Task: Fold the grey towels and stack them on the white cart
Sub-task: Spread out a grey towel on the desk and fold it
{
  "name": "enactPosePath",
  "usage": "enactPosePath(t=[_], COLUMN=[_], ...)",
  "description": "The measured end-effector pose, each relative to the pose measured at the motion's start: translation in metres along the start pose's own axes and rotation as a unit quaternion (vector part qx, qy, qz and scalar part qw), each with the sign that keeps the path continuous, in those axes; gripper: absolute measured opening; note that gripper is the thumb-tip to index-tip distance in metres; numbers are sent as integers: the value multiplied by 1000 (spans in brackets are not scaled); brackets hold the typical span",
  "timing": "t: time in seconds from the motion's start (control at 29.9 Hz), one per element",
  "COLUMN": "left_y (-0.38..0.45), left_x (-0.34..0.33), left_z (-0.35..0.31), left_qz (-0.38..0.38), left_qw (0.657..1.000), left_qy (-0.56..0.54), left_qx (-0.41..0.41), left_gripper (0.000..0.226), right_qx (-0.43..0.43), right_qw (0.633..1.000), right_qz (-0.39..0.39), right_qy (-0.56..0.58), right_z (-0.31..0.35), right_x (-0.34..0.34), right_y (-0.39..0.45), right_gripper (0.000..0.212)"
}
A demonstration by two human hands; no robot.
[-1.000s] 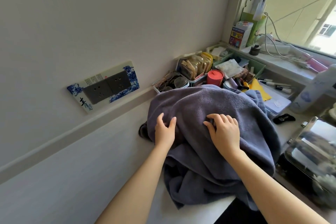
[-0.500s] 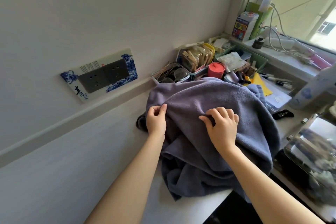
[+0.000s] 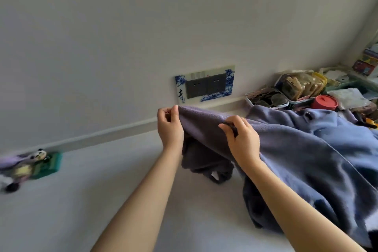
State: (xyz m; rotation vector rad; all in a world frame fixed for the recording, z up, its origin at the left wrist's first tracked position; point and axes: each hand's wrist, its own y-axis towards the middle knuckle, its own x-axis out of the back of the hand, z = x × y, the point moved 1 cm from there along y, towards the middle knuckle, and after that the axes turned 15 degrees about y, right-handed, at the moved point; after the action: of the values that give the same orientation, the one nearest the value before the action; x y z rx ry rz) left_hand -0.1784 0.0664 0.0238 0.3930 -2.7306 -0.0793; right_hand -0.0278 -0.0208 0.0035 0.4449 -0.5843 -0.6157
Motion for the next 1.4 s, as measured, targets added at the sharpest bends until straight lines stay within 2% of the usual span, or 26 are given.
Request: enactPosePath(t=[0.1, 0.17, 0.3, 0.4, 0.5, 0.57, 0.63, 0.7, 0.77, 0.83, 0.94, 1.0, 1.1, 1.17, 1.24, 1.3, 1.4], left_y=[21, 37, 55, 61, 60, 60, 56, 48, 38, 31, 23, 19, 16, 14, 17, 20, 30], left_x=[53, 113, 183, 208, 218, 220, 218, 216, 217, 220, 229, 234, 238, 240, 243, 246, 252], left_z=[13, 29, 36, 46, 67, 96, 132, 168, 194, 211, 228, 232, 239, 248, 257, 258, 257], left_qz=[-49, -103, -169, -166, -123, -63, 8, 71, 120, 147, 150, 141, 147, 191, 226, 221, 175], left_qw=[999, 995, 984, 978, 969, 965, 948, 925, 908, 901, 895, 907, 922, 904, 880, 864, 870], left_qy=[0, 9, 61, 126, 210, 256, 314, 365, 389, 387, 397, 382, 358, 383, 417, 451, 461], left_qx=[5, 8, -16, -30, -32, 0, 49, 79, 97, 126, 141, 108, 17, 3, 29, 26, -5], left_gripper=[19, 20, 19, 21, 22, 24, 30, 38, 44, 44, 38, 33, 28, 40, 50, 50, 39], right_qx=[-25, -23, -26, -36, -59, -89, -98, -93, -109, -117, -89, -61, -59, -90, -121, -119, -149], right_qw=[997, 991, 982, 980, 979, 977, 964, 930, 877, 842, 851, 870, 893, 877, 864, 872, 886], right_qz=[61, 102, 120, 114, 120, 166, 245, 350, 443, 483, 467, 443, 427, 459, 468, 433, 381], right_qy=[40, 84, 144, 158, 151, 100, 33, -61, -154, -209, -225, -209, -129, -109, -141, -194, -218], right_z=[32, 67, 113, 127, 122, 107, 91, 78, 71, 69, 66, 66, 70, 68, 63, 60, 65], right_x=[-42, -89, -141, -162, -173, -180, -185, -191, -195, -196, -203, -207, -218, -228, -236, -238, -247], right_y=[-2, -12, -26, -33, -43, -57, -73, -93, -109, -120, -141, -150, -161, -175, -192, -198, -194], right_gripper=[15, 16, 13, 10, 8, 12, 20, 26, 40, 52, 53, 47, 39, 46, 47, 44, 43])
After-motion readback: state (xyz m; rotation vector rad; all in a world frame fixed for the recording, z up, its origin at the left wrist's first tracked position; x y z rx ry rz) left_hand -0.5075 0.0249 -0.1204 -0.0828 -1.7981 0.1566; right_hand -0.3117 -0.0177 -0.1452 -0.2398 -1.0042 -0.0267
